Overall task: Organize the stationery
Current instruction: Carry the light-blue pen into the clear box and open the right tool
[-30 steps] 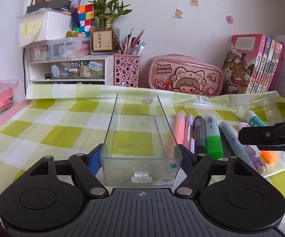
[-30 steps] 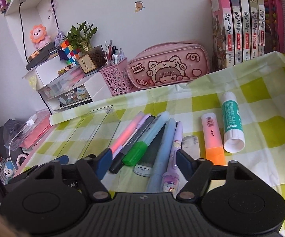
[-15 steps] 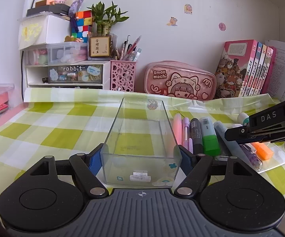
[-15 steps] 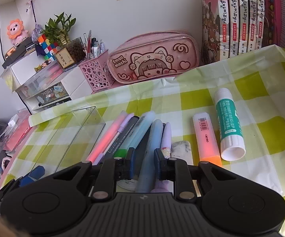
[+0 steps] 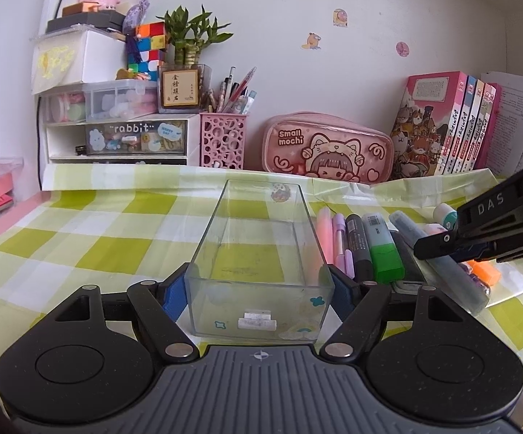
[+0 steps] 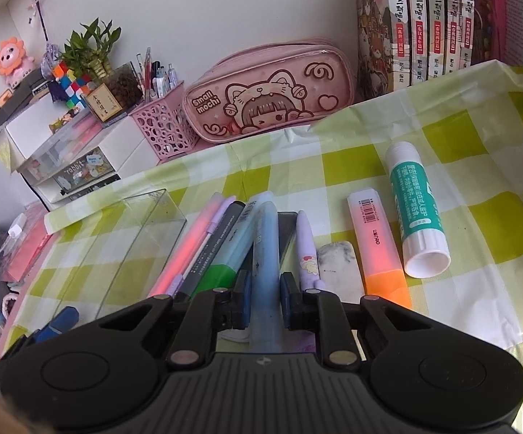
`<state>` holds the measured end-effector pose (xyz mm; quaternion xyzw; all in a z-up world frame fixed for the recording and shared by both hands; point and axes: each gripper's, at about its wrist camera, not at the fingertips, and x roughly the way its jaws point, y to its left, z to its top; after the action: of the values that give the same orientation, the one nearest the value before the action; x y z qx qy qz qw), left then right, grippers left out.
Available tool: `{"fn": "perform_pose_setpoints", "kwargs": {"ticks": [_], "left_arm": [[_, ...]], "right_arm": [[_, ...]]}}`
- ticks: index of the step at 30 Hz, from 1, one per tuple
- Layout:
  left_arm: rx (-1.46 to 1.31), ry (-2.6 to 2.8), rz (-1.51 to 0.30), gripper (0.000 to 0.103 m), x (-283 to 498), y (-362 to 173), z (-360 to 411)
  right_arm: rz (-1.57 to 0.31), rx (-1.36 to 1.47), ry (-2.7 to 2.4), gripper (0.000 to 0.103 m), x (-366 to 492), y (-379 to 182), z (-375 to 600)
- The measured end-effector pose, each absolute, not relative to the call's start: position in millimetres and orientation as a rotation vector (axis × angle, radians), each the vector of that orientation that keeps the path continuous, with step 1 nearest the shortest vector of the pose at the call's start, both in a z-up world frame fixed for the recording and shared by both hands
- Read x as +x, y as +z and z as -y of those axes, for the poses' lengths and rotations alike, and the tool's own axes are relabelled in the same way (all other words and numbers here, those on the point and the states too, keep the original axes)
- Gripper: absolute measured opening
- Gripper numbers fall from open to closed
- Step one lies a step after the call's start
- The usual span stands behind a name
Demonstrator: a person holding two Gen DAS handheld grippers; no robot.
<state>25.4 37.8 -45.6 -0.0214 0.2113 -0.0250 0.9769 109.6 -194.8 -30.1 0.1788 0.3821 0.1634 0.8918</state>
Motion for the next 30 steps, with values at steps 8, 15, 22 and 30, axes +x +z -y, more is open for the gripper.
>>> {"fn": "perform_pose_setpoints", "kwargs": {"ticks": [8, 15, 22, 30], "left_arm": [[-0.035, -0.059, -0.432, 0.074, 23.6, -50.0, -41.1], [-0.024, -0.048, -0.422, 0.074, 24.1, -52.1, -40.8], [-0.028, -0.039, -0.412, 0.074, 21.8, -51.8, -41.7], [0.002, -0.025, -0.42, 0.073, 15.6, -52.3, -37.4]], "right_arm": [[-0.797, 0.526, 0.435, 0.018, 114.0, 0.9, 190.0], [-0.88, 0.611, 0.588, 0.018, 133.3, 20.9, 146.8], [-0.991, 0.589, 0.633, 0.018, 152.2, 15.7, 108.5], [-1.133, 0.593, 0.559, 0.018, 173.3, 0.7, 76.2]]}}
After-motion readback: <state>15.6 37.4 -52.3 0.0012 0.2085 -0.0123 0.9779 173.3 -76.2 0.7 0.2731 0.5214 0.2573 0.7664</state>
